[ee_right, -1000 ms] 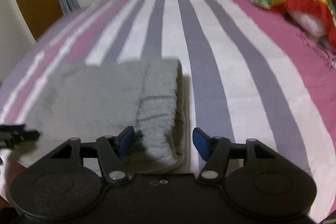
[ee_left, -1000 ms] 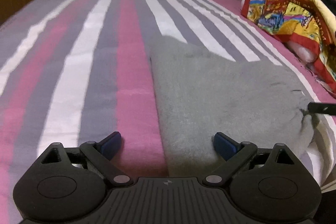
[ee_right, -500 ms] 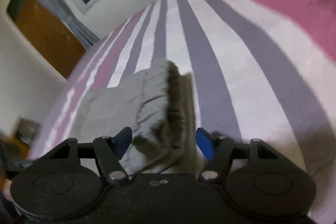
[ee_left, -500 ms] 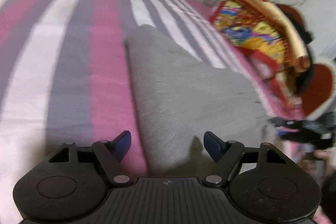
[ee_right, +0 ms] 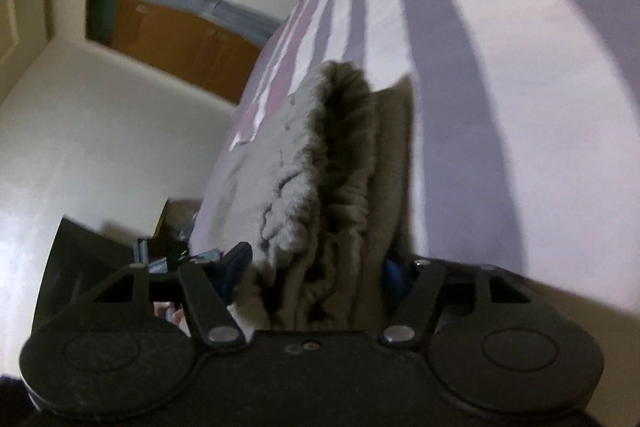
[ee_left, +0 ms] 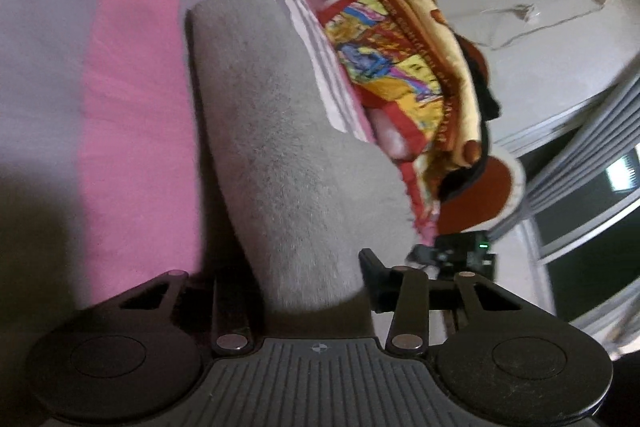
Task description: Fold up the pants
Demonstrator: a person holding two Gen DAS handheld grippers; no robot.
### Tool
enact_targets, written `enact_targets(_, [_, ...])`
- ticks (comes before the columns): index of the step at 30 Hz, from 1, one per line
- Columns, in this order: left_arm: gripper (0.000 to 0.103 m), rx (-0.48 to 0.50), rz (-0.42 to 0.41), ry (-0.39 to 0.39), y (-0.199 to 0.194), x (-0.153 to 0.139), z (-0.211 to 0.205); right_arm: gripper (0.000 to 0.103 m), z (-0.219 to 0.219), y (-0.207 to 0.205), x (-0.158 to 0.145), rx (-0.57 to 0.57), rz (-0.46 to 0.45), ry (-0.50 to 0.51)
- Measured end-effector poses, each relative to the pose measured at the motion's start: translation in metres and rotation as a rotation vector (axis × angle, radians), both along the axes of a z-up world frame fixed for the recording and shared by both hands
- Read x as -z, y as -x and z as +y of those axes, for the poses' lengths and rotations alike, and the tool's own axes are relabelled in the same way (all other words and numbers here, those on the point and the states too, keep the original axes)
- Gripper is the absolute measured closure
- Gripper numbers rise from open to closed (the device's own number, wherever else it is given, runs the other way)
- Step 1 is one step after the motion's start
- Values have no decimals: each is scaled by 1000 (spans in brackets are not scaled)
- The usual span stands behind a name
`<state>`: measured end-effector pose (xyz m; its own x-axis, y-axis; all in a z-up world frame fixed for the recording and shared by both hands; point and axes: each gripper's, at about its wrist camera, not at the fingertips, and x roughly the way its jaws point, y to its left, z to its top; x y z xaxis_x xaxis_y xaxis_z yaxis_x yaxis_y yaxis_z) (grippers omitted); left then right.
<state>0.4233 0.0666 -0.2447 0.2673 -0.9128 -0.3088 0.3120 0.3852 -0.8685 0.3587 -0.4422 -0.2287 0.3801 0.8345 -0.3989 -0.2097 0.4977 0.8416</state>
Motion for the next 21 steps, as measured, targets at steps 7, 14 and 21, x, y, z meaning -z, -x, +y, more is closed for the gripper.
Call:
enact_targets(7, [74, -10, -25, 23, 0, 0, -4, 57, 9, -5, -4, -29, -22, -21])
enact_targets(14, [74, -57, -137, 94, -17, -47, 7, 58, 21, -28, -55, -68, -130, -38])
enact_targets(21, [74, -110, -218, 53, -87, -94, 31, 58, 49, -112, -98, -94, -219, -14])
